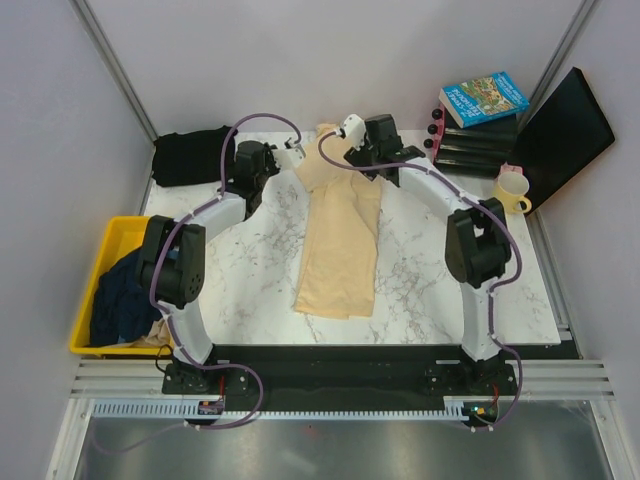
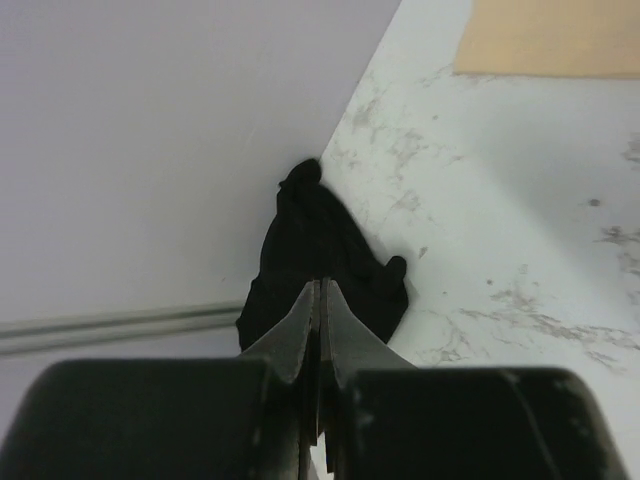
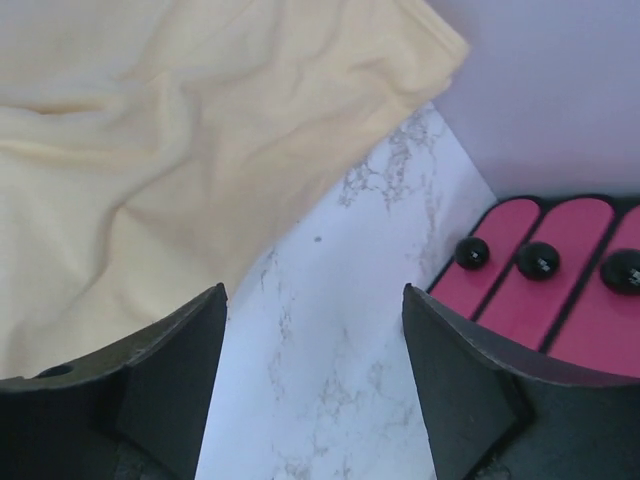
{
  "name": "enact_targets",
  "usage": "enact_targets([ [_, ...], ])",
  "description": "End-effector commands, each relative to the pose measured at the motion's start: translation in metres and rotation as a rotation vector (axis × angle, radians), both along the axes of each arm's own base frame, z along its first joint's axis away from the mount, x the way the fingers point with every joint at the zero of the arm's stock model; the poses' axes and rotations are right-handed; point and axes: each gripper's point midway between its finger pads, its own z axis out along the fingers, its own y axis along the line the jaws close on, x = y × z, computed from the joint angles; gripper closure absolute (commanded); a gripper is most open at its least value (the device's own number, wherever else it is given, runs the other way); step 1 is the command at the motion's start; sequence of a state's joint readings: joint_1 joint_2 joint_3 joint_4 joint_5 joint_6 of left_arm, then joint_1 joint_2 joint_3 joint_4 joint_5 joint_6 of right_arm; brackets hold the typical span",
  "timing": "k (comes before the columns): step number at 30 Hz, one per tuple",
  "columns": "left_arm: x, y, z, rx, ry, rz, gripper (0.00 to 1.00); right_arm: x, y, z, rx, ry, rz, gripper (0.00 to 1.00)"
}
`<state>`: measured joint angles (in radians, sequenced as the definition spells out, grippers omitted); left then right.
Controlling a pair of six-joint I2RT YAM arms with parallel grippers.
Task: Fold and stack the t-shirts
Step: Grab the bottom of the folded rectangular tshirt with both arms
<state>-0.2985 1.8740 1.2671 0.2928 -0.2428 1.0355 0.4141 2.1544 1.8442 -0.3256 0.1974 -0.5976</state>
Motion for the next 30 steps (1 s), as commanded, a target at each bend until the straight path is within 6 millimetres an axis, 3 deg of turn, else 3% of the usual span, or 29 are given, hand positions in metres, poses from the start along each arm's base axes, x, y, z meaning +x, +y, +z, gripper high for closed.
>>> enact_targets([
  [1,-0.037,-0.041,0.014,-0.076,0.022,-0.294,0.98,-0.051,-0.013,0.008,0.004,0.07,0.049,0.2],
  [2,-0.05,-0.048,0.01,-0.051,0.041,-0.368,0.94,-0.065,-0.018,-0.001,-0.016,0.104,0.077,0.2],
  [3,-0.068,-0.067,0.002,-0.062,0.069,-0.497,0.81,-0.081,-0.019,0.006,-0.01,0.104,0.11,0.18],
  [4,-0.089,-0.071,-0.023,-0.054,0.128,-0.558,0.75,-0.111,-0.023,-0.029,-0.029,0.198,0.155,0.18],
  [5,-0.105,-0.078,-0.015,-0.023,0.106,-0.629,0.74,-0.125,-0.026,-0.035,-0.052,0.214,0.194,0.17],
  [6,-0.124,-0.088,-0.025,-0.029,0.137,-0.712,0.7,-0.139,-0.026,-0.029,-0.052,0.209,0.22,0.17],
  [7,-0.143,-0.09,-0.044,-0.025,0.184,-0.749,0.66,-0.163,-0.032,-0.053,-0.074,0.269,0.246,0.16],
  [8,-0.158,-0.099,-0.039,-0.005,0.173,-0.806,0.62,-0.174,-0.035,-0.057,-0.092,0.28,0.264,0.16],
  [9,-0.174,-0.105,-0.045,-0.02,0.207,-0.858,0.46,-0.187,-0.027,-0.049,-0.096,0.261,0.329,0.14],
  [10,-0.189,-0.108,-0.056,-0.022,0.24,-0.895,0.38,-0.206,-0.028,-0.063,-0.114,0.295,0.365,0.13],
  [11,-0.204,-0.118,-0.048,-0.022,0.221,-0.967,0.3,-0.216,-0.025,-0.065,-0.116,0.299,0.404,0.13],
  [12,-0.217,-0.121,-0.055,-0.023,0.241,-1.003,0.16,-0.227,-0.017,-0.058,-0.141,0.269,0.473,0.11],
  [13,-0.232,-0.122,-0.065,-0.016,0.289,-1.042,0.13,-0.242,-0.018,-0.069,-0.16,0.293,0.511,0.1],
  [14,-0.244,-0.129,-0.062,0.017,0.262,-1.116,0.11,-0.252,-0.014,-0.072,-0.169,0.294,0.556,0.1],
  [15,-0.257,-0.129,-0.075,0.033,0.283,-1.148,0.09,-0.262,-0.006,-0.067,-0.198,0.26,0.629,0.09],
  [18,-0.289,-0.133,-0.091,0.118,0.257,-1.279,0.07,-0.301,-0.004,-0.089,-0.278,0.26,0.772,0.09],
  [25,-0.344,-0.141,-0.11,0.237,0.152,-1.554,0.07,-0.342,0.023,-0.089,-0.35,0.152,0.983,0.1],
  [30,-0.362,-0.143,-0.125,0.264,0.13,-1.655,0.07,-0.358,0.04,-0.096,-0.337,0.13,1.026,0.11],
])
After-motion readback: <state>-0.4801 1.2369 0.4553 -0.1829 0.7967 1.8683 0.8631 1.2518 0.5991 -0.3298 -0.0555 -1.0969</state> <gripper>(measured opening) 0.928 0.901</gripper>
